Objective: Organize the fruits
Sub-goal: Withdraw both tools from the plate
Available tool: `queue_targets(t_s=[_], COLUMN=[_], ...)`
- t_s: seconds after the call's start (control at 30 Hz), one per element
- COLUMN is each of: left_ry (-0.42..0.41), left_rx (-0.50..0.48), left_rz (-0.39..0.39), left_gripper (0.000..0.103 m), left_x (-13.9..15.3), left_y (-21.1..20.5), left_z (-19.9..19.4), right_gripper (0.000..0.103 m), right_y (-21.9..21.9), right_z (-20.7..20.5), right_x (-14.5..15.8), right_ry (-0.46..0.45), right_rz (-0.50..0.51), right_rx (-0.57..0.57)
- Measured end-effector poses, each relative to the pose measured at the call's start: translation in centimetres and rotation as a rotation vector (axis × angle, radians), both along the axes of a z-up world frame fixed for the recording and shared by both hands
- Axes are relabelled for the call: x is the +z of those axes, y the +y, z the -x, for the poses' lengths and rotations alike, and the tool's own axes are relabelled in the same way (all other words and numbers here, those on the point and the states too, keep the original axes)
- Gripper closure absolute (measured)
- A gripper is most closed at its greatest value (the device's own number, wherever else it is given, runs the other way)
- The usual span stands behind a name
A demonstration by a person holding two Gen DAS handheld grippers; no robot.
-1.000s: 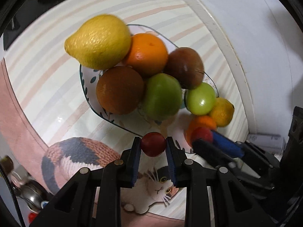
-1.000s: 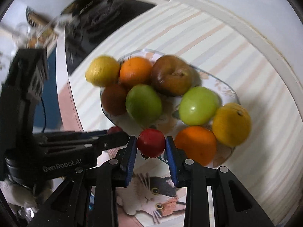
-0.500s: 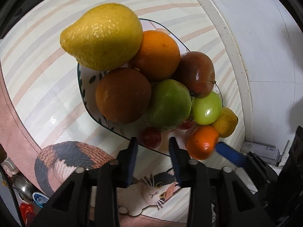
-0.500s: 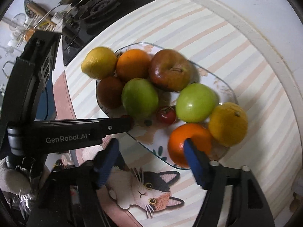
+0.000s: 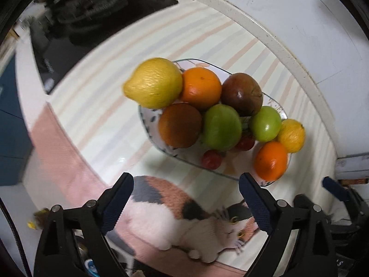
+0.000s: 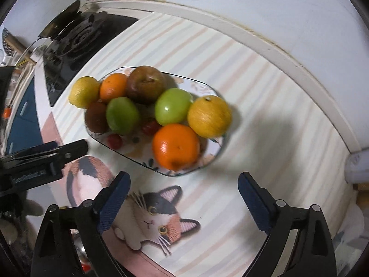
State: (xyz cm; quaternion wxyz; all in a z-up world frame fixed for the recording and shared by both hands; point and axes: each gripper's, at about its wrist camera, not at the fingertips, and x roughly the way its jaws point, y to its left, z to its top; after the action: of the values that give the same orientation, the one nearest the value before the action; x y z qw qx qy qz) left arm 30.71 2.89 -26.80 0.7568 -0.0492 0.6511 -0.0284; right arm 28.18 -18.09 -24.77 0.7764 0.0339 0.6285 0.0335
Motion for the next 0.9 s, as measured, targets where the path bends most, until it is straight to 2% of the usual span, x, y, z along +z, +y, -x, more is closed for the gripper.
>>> queue_targets(t_s=[0.23,0.5,0.9], left_ry=[-0.102,-0.2,-0.391], left_rx=[0.012,0.045,0.033], left_rz=[-0.122,-0.214,-0.17], left_gripper=[0.01,0.01,0.009], left_x=[2.8,6.7,16.0], left_y=[-0.6,-1.3,-1.5], left_z=[2.7,5.7,14.1], right_gripper=[0.007,0.007,0.007], right_y=[-1.3,-2.4,-1.6], right_z=[1.4,4.6,14.9], right_x=[1.5,6.3,16.0], right_ry=[-0.054,-0.145,-0.314], right_rz=[0.01,-0.004,-0.02], right_rx=[-0.031,-0.038,-0.024])
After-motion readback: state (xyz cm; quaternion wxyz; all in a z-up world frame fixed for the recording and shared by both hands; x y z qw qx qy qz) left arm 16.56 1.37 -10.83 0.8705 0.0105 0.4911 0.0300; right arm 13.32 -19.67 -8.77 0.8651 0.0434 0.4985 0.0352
